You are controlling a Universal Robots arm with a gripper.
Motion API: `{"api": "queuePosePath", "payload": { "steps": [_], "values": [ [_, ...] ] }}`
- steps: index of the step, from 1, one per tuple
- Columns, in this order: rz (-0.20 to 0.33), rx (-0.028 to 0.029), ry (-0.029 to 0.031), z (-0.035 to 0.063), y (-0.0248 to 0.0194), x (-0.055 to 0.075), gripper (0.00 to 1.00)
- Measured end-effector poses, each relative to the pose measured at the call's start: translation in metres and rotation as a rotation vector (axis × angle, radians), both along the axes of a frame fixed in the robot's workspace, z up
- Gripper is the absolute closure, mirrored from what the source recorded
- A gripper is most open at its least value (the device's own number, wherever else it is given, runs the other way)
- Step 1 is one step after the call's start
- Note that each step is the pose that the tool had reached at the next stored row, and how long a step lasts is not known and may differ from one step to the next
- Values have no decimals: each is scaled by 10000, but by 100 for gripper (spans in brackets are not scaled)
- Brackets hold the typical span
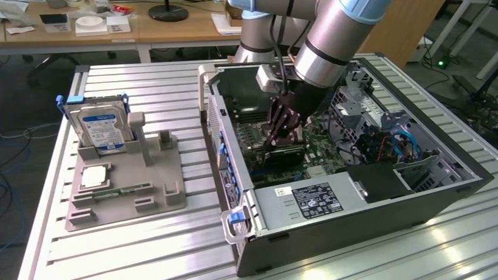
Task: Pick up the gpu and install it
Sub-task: 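Press down on the gpu until it lock into place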
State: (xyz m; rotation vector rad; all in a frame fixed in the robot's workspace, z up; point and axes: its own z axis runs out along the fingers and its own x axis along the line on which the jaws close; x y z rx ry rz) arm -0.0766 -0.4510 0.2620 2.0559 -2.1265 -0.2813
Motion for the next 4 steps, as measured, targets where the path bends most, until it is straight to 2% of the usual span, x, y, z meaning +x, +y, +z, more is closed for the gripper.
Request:
{"api": "queuePosePath", "payload": {
  "steps": [4],
  "values": [
    [-1, 17, 1, 1, 0, 0, 90]
  ]
}}
